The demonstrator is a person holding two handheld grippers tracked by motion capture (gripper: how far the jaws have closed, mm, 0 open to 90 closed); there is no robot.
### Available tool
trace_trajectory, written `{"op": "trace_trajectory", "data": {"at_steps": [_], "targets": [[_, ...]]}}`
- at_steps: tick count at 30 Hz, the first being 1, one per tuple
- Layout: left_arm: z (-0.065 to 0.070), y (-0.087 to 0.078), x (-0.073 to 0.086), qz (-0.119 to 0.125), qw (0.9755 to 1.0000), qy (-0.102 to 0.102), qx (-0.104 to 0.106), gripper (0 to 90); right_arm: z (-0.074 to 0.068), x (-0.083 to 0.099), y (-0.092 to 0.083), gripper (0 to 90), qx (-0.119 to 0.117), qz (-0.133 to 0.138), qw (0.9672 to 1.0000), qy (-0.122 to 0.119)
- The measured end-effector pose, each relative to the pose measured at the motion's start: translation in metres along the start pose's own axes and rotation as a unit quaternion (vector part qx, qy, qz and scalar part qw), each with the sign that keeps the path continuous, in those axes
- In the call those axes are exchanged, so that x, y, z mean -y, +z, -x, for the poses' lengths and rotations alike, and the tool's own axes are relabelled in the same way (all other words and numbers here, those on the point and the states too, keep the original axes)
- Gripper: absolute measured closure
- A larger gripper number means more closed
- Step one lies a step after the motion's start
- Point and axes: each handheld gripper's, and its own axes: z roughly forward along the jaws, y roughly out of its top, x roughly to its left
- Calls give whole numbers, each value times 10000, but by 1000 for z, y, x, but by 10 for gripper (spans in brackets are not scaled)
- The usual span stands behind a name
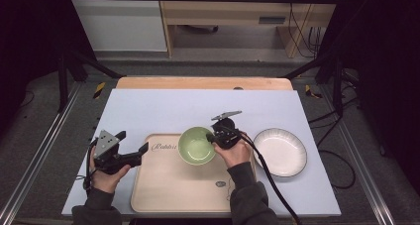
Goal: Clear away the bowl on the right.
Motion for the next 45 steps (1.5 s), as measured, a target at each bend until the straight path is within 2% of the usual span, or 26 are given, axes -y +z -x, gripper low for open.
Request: {"op": "trace_trajectory", "data": {"at_steps": [21,31,45], "targets": [[1,1,0,-15,10000,8,0,115,3,4,19,831,41,-235,9997,38],[1,1,1,-22,10000,17,3,115,8,7,22,832,-86,-219,9995,210],[1,2,1,-35,10000,19,5,115,14,7,27,833,-116,-245,9993,246]]}}
